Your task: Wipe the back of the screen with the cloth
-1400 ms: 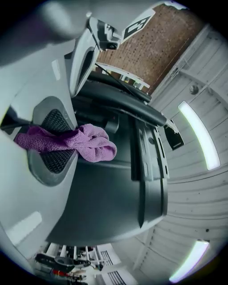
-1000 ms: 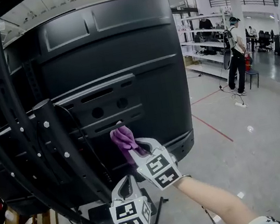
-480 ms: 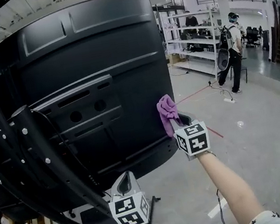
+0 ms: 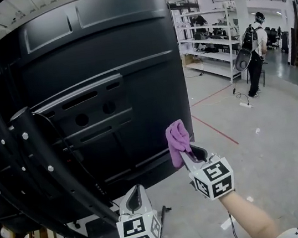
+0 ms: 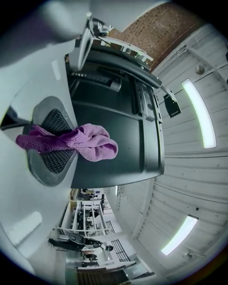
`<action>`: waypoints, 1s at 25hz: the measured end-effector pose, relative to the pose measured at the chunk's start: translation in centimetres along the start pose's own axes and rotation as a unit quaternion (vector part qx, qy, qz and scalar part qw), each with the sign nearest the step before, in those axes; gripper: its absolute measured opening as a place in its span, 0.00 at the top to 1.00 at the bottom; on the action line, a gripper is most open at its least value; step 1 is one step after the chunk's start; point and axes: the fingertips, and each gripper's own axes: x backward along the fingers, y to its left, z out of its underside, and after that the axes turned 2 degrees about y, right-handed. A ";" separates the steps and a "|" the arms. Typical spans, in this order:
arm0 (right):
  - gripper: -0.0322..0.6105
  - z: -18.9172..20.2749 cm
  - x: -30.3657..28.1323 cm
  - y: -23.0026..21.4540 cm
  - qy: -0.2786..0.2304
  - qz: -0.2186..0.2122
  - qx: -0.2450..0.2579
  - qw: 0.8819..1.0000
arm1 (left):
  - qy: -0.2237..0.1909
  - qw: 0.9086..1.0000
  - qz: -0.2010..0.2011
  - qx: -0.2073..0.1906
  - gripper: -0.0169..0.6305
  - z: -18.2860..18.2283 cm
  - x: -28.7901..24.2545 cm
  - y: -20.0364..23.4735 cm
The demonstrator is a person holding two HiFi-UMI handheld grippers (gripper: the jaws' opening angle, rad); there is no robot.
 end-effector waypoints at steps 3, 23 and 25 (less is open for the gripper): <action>0.85 3.6 2.4 3.7 0.020 -0.029 -0.025 0.999 | -0.013 1.000 -0.008 -0.001 0.96 0.9 1.1 0.0; 0.85 8.2 7.2 8.3 0.057 -0.028 -0.053 0.997 | 0.025 0.999 0.007 0.037 0.96 5.5 2.7 0.8; 0.85 8.0 7.3 8.3 0.054 -0.025 -0.051 0.997 | 0.025 0.999 0.008 0.033 0.96 5.5 2.7 0.7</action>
